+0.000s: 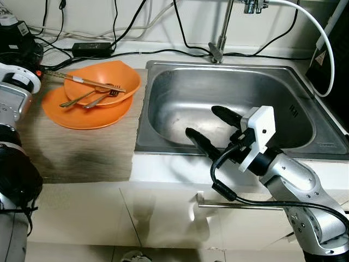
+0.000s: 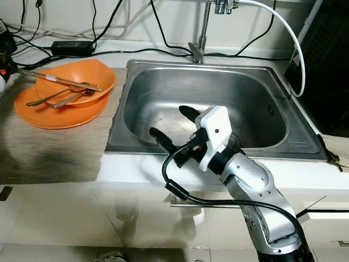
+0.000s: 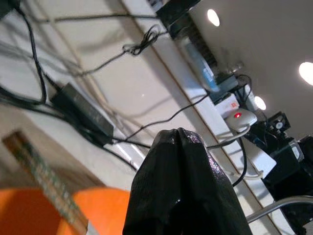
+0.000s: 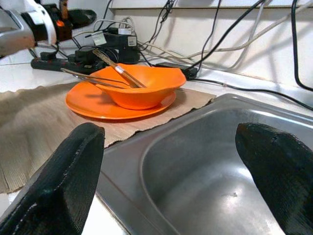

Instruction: Kitchen organization

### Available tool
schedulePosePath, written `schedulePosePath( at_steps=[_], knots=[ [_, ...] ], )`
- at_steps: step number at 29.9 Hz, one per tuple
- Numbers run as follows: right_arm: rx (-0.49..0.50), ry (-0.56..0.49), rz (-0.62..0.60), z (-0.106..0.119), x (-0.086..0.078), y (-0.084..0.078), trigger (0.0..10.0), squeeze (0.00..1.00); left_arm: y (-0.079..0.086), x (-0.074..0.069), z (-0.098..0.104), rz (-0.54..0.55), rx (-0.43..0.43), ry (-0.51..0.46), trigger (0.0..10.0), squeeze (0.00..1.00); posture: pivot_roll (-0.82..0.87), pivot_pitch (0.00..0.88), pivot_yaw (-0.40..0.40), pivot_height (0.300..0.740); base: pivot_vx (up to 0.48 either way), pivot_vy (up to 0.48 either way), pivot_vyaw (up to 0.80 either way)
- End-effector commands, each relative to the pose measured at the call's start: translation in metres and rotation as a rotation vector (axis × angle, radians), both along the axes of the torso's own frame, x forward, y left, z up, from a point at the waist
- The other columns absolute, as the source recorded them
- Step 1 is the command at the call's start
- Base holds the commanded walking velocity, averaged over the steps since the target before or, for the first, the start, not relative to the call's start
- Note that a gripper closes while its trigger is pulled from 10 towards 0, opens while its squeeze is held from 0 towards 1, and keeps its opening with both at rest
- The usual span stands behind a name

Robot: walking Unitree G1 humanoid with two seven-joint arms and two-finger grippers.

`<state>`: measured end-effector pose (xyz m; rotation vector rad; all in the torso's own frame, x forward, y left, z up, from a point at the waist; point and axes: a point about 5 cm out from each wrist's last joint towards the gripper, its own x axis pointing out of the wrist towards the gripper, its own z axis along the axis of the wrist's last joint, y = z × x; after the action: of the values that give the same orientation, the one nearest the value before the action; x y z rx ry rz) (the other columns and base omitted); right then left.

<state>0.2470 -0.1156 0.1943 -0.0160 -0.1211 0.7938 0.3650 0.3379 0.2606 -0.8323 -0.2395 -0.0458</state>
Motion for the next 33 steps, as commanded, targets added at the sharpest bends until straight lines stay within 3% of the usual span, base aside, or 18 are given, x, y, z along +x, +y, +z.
schedulePosePath(
  at_steps=[1,2,3,4,5,7,8,9,11,12,18,21,28,33],
  knots=[
    [0.011,-0.023,-0.012,0.003,-0.002,0.0,10.0,0.0,0.002,-0.003,0.009,-0.008,0.155,0.006,0.0,0.0,-0.02,0.0,0.05,0.74,0.0,0.0,0.0],
    [0.013,-0.022,-0.013,0.003,-0.002,0.0,10.0,0.0,0.002,-0.003,0.009,-0.004,0.212,0.021,0.0,0.0,-0.02,0.0,0.05,0.74,0.0,0.0,0.0],
    [0.013,-0.022,-0.013,0.003,-0.002,0.0,10.0,0.0,0.002,-0.003,0.009,-0.004,0.212,0.021,0.0,0.0,-0.02,0.0,0.05,0.74,0.0,0.0,0.0],
    [0.013,-0.019,-0.012,0.003,-0.002,0.0,10.0,0.0,0.002,-0.003,0.009,0.008,0.304,0.048,0.0,0.0,-0.02,0.0,0.04,0.74,0.0,0.0,0.0],
    [0.006,-0.015,-0.004,0.002,-0.001,-0.001,10.0,0.0,0.006,-0.004,0.005,0.06,0.452,0.134,10.0,0.0,-0.02,0.0,0.028,0.74,0.0,0.0,0.0],
    [0.002,-0.015,0.0,0.002,-0.001,-0.002,10.0,0.0,0.008,-0.004,0.004,0.087,0.476,0.165,10.0,0.0,-0.03,0.0,0.022,0.74,0.0,0.0,0.0],
    [-0.003,-0.017,0.002,0.003,0.0,-0.003,10.0,0.0,0.011,-0.006,0.005,0.08,0.435,0.165,10.0,1.0,-0.03,0.0,0.018,0.74,0.0,0.0,0.0],
    [-0.003,-0.017,0.002,0.003,0.0,-0.003,10.0,0.0,0.011,-0.006,0.005,0.08,0.435,0.165,10.0,1.0,-0.03,0.0,0.018,0.74,0.0,0.0,0.0],
    [-0.013,-0.024,0.001,0.006,0.002,-0.007,10.0,0.0,0.018,-0.012,0.004,0.049,0.329,0.169,10.0,1.0,-0.03,0.0,0.008,0.74,0.0,0.0,0.0],
    [-0.014,-0.026,0.0,0.007,0.002,-0.008,10.0,0.0,0.02,-0.014,0.004,0.047,0.319,0.167,10.0,1.0,-0.03,0.0,0.008,0.74,0.0,0.0,0.0],
    [-0.022,-0.024,0.007,0.006,0.003,-0.008,10.0,0.0,0.037,-0.024,0.015,0.084,0.19,0.08,10.0,1.0,-0.03,0.0,0.002,0.74,0.0,0.0,0.0],
    [-0.023,-0.023,0.009,0.007,0.002,-0.007,10.0,0.0,0.044,-0.029,0.015,0.093,0.092,0.087,10.0,1.0,-0.03,0.0,0.001,0.74,0.0,0.0,0.0],
    [-0.018,-0.019,0.013,0.007,0.002,-0.007,10.0,0.0,0.042,-0.031,-0.002,0.03,-0.142,0.113,10.0,1.0,-0.03,0.0,0.002,0.74,0.0,0.0,0.0],
    [-0.018,-0.016,0.018,0.007,0.002,-0.006,10.0,0.0,0.037,-0.027,-0.013,0.032,-0.212,0.097,10.0,1.0,-0.03,0.0,-0.001,0.74,0.0,0.0,0.0]
  ],
)
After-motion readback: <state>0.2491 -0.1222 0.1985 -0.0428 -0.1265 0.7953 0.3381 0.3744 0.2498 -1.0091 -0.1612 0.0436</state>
